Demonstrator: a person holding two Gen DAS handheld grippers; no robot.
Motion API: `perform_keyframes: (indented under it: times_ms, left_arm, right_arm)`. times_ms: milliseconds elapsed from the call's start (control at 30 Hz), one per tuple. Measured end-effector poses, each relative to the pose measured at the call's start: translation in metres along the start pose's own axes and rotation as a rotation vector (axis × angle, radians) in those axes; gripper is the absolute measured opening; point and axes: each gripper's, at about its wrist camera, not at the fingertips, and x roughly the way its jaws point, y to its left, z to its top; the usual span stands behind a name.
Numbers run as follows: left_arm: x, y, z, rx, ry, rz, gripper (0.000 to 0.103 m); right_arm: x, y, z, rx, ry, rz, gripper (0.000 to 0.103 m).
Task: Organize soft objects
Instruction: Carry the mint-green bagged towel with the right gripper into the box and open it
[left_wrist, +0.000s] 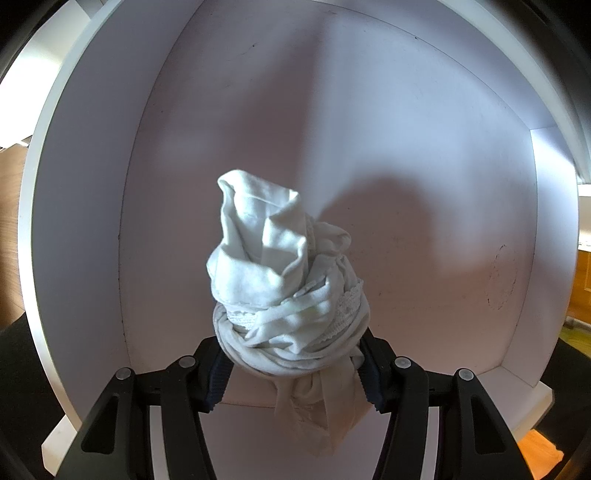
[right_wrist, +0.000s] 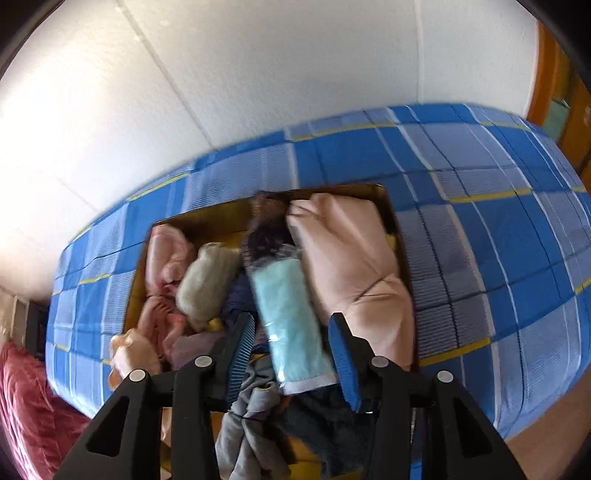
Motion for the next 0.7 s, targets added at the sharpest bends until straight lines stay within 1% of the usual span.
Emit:
perform_keyframes:
  times_ms: [33,133,200,267,300,367,467,533,600,700]
  left_arm:
    - [0.000,0.000,0.000,0.000,0.000,0.000,0.059]
    - [0.000,0.001,0.000,-0.002,0.000,-0.004,0.059]
    - [0.001,0.002,0.000,-0.003,0.001,-0.005,0.059]
    - [0.001,0.002,0.000,-0.003,0.002,-0.006,0.059]
    - [0.001,0.002,0.000,-0.003,0.002,-0.006,0.059]
    - [0.002,0.003,0.000,-0.003,0.002,-0.006,0.059]
    - [0.002,0.002,0.000,-0.003,0.001,-0.005,0.059]
    - [0.002,0.002,0.000,-0.005,-0.002,-0.008,0.059]
    - [0.002,0.003,-0.001,-0.008,-0.007,-0.014,0.059]
    - [0.002,0.004,-0.003,-0.012,-0.016,-0.024,0.059]
  right_arm:
    - [0.006,0.004,-0.002,-0.019,0.022,0.016,0.026]
    - [0.024,0.013,-0.005,-0.052,0.047,0.014,0.020]
    - [0.031,0.016,-0.009,-0.055,0.051,-0.006,0.019]
    - [0.041,0.010,-0.006,-0.022,0.047,-0.016,0.018]
    - [0.043,0.005,-0.005,0.008,0.050,-0.010,0.016]
    - [0.046,-0.002,-0.004,0.041,0.049,0.025,0.016]
    - [0.036,-0.003,-0.005,0.000,0.042,0.050,0.019]
    - [0.022,-0.002,-0.012,-0.033,0.012,0.056,0.021]
    - [0.007,-0.002,-0.021,-0.069,-0.006,0.074,0.021]
    - [-0.014,-0.002,-0.039,-0.132,-0.041,0.077,0.021]
